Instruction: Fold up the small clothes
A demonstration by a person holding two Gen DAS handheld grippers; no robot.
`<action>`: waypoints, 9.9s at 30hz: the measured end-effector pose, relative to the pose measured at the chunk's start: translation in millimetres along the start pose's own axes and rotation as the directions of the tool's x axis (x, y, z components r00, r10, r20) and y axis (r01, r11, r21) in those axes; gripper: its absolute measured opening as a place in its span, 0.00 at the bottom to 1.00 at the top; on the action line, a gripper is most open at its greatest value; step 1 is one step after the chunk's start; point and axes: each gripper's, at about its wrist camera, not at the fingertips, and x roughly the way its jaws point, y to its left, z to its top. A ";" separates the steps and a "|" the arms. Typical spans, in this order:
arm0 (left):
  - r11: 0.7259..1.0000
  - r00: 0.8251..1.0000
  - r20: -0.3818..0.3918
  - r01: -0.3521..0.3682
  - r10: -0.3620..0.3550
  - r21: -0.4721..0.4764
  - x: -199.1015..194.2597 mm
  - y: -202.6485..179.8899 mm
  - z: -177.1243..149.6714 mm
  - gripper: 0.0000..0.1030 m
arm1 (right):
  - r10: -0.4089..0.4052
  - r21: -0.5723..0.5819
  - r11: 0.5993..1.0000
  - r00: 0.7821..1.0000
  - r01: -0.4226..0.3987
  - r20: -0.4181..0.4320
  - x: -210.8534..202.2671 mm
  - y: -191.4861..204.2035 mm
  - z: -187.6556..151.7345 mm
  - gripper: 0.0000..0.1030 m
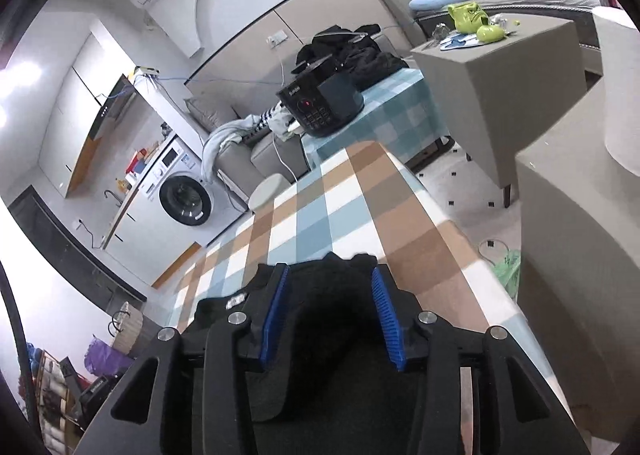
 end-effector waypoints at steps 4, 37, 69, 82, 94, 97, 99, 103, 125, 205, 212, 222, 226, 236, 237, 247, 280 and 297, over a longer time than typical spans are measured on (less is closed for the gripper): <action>1.000 0.999 -0.046 0.004 -0.004 0.000 1.1 3.1 -10.8 0.51 | 0.018 0.035 0.999 0.994 -0.014 -0.109 14.4 -5.4 -19.2 0.45; 0.997 0.995 -0.077 0.069 -0.071 -0.022 41.3 -33.6 2.8 0.56 | 0.001 0.001 1.000 0.977 -0.001 -0.212 54.1 50.4 -22.2 0.44; 0.998 0.985 -0.172 0.013 -0.003 0.055 56.3 -31.7 -7.2 0.56 | -0.122 0.007 0.992 0.990 0.123 -0.065 54.1 28.2 -3.5 0.49; 0.989 0.990 -0.127 -0.042 0.060 0.142 105.8 -34.1 3.8 0.32 | -0.183 -0.110 0.980 0.969 0.166 -0.166 96.3 -7.3 -10.0 0.36; 0.988 0.999 -0.027 -0.015 0.019 0.152 83.4 -36.2 8.3 0.00 | -0.081 -0.153 0.985 0.996 0.073 -0.047 59.8 13.2 -8.6 0.08; 0.990 1.000 0.015 -0.007 0.005 0.141 66.3 -38.4 12.4 0.00 | -0.052 -0.179 0.983 0.999 0.052 0.002 46.7 30.4 -2.7 0.08; 0.990 0.999 0.036 -0.001 -0.004 0.140 56.2 -41.2 15.6 0.00 | -0.057 -0.172 0.983 0.998 0.059 0.017 45.4 36.9 3.8 0.07; 0.991 0.998 0.059 -0.004 -0.003 0.132 47.3 -46.7 23.8 0.00 | -0.079 -0.136 0.987 0.996 0.083 0.037 57.0 46.8 22.1 0.07; 0.989 0.992 -0.061 -0.100 0.107 0.108 27.9 -20.2 -16.9 0.54 | -0.137 -0.070 0.990 0.967 0.124 -0.217 41.9 -5.1 -20.5 0.52; 0.763 0.900 -0.409 0.370 -0.152 0.531 -8.2 -231.3 -260.2 0.62 | -0.292 -0.290 0.929 0.936 0.228 -0.199 119.6 27.7 -17.5 0.42; 0.796 0.897 -0.406 0.373 -0.177 0.477 -10.6 -218.3 -248.3 0.62 | -0.270 -0.338 0.922 0.940 0.190 -0.207 127.6 37.6 -26.2 0.42; 0.918 0.968 -0.229 0.183 -0.105 0.353 -35.2 -143.0 -189.9 0.62 | -0.231 -0.330 0.934 0.935 0.136 -0.269 54.9 25.0 -71.7 0.44; 0.936 0.981 -0.185 0.112 -0.051 0.334 -45.8 -111.9 -175.9 0.62 | -0.233 -0.335 0.933 0.931 0.133 -0.281 8.6 5.4 -110.5 0.44; 0.946 0.989 -0.145 0.043 0.004 0.321 -64.5 -79.3 -174.3 0.62 | -0.172 -0.217 0.969 0.957 0.121 -0.235 -79.6 -26.4 -145.9 0.44; 0.949 0.990 -0.144 0.040 0.006 0.313 -67.2 -75.8 -174.2 0.62 | -0.165 -0.197 0.973 0.958 0.120 -0.234 -83.6 -30.6 -145.0 0.44; 0.971 0.992 -0.113 -0.035 0.063 0.236 -90.8 -43.2 -174.1 0.62 | -0.052 -0.168 0.986 0.970 0.011 -0.238 -83.5 -25.0 -148.5 0.10; 0.989 0.991 -0.045 -0.118 0.123 0.091 -84.5 10.2 -177.8 0.43 | 0.027 -0.179 0.982 0.981 -0.061 -0.190 -94.8 17.8 -160.6 0.50; 0.996 0.996 0.004 -0.090 0.090 -0.028 -107.7 38.4 -169.2 0.04 | 0.032 -0.266 0.958 0.959 -0.110 -0.281 -59.7 51.8 -171.1 0.50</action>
